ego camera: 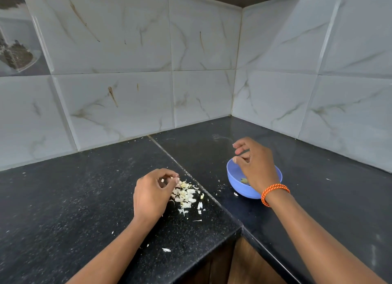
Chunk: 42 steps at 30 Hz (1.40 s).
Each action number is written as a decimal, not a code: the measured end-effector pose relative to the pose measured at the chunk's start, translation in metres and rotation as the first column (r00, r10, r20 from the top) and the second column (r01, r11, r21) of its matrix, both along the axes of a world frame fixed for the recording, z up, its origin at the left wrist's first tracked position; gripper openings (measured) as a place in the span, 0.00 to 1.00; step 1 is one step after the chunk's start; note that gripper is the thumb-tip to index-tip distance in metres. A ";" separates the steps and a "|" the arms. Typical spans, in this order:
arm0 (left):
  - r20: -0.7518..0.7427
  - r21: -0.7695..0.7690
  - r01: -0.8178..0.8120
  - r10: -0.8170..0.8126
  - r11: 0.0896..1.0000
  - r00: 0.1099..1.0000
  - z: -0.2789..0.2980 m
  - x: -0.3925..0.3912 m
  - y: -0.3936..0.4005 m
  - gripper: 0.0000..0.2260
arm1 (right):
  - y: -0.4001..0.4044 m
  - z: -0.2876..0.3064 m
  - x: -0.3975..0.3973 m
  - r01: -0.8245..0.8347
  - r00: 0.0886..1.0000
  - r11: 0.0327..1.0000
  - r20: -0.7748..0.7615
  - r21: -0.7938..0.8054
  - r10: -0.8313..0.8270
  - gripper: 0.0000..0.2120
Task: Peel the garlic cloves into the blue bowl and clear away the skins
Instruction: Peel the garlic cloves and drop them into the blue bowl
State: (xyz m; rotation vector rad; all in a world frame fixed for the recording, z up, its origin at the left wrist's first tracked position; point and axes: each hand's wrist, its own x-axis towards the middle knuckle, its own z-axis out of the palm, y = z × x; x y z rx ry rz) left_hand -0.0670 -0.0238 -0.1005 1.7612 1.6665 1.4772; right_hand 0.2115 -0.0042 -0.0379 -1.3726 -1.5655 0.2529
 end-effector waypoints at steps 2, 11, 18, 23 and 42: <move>0.017 -0.006 -0.004 0.004 1.000 1.000 0.001 -0.001 0.001 0.05 | 0.000 -0.001 -0.002 0.020 1.000 0.999 0.012 0.026 -0.020 0.13; -0.056 -0.043 -0.071 0.069 0.997 0.996 0.002 -0.017 0.007 0.07 | -0.023 -0.004 -0.076 -0.174 0.934 0.984 0.325 0.045 0.151 0.20; -0.394 -0.118 -0.088 0.035 0.989 0.919 0.008 -0.034 0.014 0.05 | -0.004 -0.031 -0.111 -0.229 0.826 0.956 0.483 -0.183 0.290 0.09; -0.463 -0.168 -0.067 -0.019 0.984 0.886 0.003 -0.033 0.017 0.02 | 0.008 -0.032 -0.131 -0.186 0.822 0.970 0.517 -0.154 0.239 0.05; -0.508 -0.110 -0.009 -0.048 0.994 0.860 -0.003 -0.030 0.021 0.05 | 0.023 -0.036 -0.114 -0.218 0.930 0.950 0.249 -0.221 0.272 0.06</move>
